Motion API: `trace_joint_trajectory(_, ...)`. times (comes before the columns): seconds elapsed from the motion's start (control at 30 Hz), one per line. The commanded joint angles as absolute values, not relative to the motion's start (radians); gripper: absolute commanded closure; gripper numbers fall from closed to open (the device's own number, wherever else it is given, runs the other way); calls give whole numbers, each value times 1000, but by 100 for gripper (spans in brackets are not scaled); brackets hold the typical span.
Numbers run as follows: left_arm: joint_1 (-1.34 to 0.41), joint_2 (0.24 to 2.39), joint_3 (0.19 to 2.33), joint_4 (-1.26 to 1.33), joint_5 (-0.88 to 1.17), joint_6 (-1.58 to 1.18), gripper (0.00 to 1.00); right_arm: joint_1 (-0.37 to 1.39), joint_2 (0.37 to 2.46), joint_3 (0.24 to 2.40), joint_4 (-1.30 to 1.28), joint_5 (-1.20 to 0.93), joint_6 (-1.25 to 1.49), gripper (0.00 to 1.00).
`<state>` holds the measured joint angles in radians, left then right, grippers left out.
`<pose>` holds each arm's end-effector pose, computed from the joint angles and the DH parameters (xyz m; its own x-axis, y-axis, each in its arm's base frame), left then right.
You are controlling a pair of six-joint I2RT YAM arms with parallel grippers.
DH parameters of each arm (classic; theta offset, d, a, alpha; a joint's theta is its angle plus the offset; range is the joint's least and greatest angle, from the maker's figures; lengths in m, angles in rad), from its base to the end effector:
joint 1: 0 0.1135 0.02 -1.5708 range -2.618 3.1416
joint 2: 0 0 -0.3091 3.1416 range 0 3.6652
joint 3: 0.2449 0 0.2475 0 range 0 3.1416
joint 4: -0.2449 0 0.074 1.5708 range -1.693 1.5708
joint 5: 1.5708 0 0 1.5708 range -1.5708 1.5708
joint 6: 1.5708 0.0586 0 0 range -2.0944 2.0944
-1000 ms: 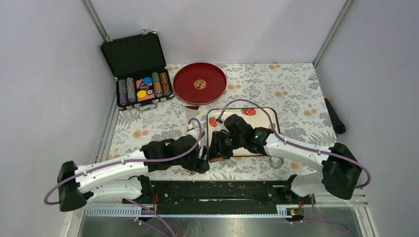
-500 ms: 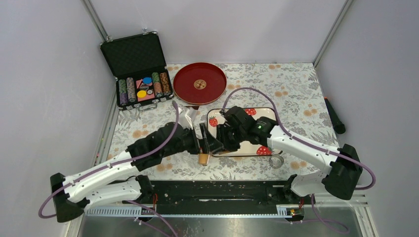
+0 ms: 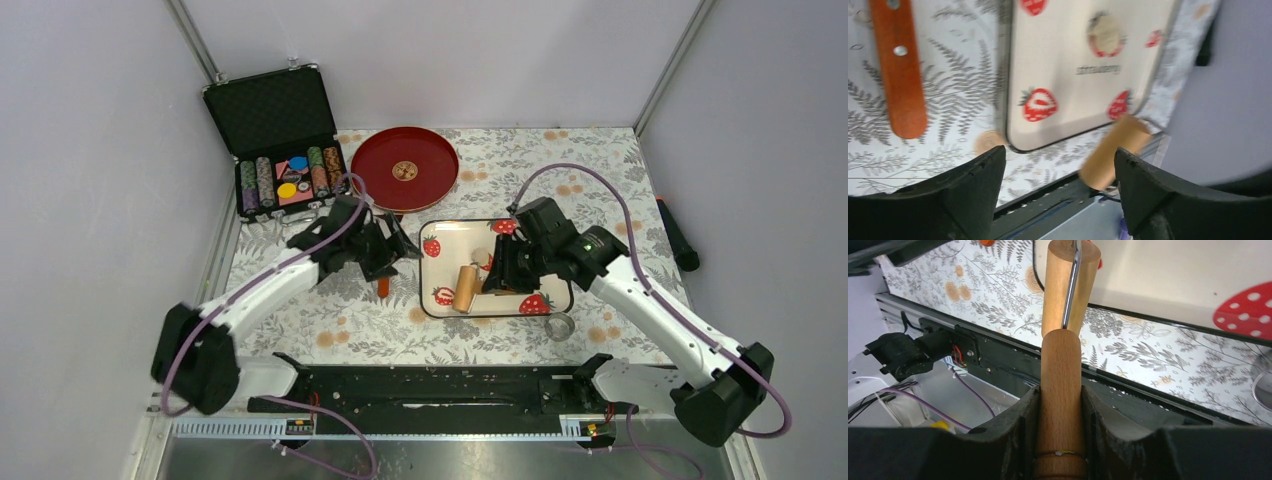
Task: Roll out the dumpling wrappers from the dough
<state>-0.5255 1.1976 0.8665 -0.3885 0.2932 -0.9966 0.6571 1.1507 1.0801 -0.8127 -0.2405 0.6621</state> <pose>0.2093 -0.1409 0.2943 -0.8708 -0.4242 -0.2486 -0.1157 0.6682 -0.7349 0.1663 0.1459 0.3375 -0.9209 0.0437 -0.3873 -0.1861 0.8239 0.5353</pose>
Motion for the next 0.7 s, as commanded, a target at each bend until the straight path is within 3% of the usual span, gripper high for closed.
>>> trace_joint_trajectory(0.0,-517,1367,900,-431,365,-929,24,627,1099,1136,-899,-221,637,100)
trace_joint_trajectory(0.43,-557,1681,798,-30,409,-984,38,600,1099,1151,-910,-270,602,100)
trace_joint_trajectory(0.67,-571,1728,795,-72,352,-989,55,588,1131,1193,-910,-301,571,100)
